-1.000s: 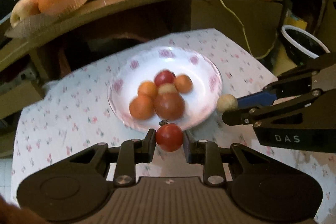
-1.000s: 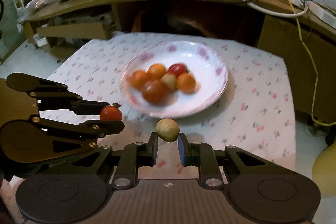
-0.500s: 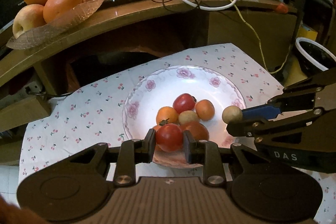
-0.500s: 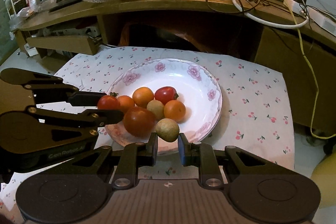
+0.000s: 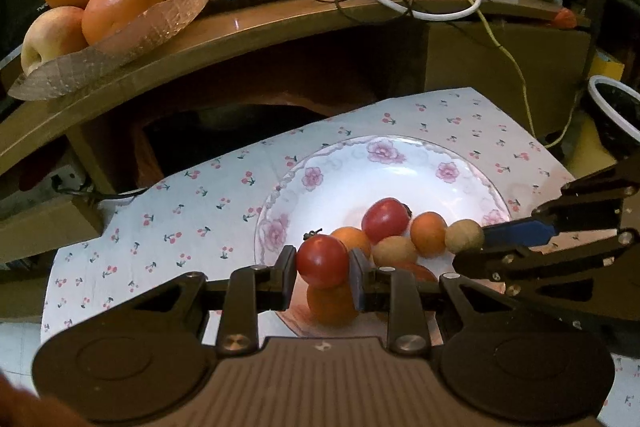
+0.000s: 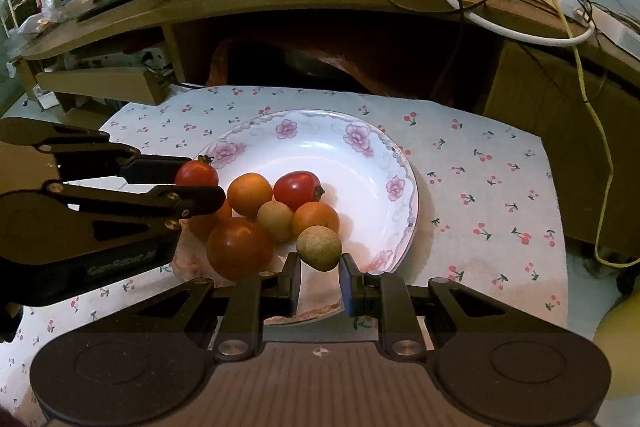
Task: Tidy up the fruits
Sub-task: 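Carry the tomato and kiwi into the white plate and open both tools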
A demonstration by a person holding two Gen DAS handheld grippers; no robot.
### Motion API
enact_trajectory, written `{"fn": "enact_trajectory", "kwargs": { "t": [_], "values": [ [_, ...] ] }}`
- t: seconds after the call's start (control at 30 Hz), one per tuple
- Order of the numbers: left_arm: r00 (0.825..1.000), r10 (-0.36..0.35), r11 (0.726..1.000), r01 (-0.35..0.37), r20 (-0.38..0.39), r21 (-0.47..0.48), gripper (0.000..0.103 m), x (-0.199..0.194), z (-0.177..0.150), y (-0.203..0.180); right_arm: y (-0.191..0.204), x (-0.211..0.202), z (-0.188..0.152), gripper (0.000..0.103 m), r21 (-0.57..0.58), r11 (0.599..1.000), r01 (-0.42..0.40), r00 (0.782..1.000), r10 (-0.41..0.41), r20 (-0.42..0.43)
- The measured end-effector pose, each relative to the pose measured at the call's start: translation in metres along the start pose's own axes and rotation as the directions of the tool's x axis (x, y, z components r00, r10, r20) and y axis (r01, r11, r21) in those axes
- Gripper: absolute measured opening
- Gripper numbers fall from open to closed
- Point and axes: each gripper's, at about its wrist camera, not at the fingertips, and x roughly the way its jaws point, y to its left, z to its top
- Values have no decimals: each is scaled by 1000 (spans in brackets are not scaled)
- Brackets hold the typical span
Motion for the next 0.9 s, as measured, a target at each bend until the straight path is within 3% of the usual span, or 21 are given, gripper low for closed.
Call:
{"fn": "enact_trajectory", "kwargs": {
  "t": [0.9],
  "values": [
    [999, 19, 998, -16, 41, -63, 35, 1, 9, 15, -9, -2, 2, 29, 53, 998, 15, 999, -17, 33]
  ]
}}
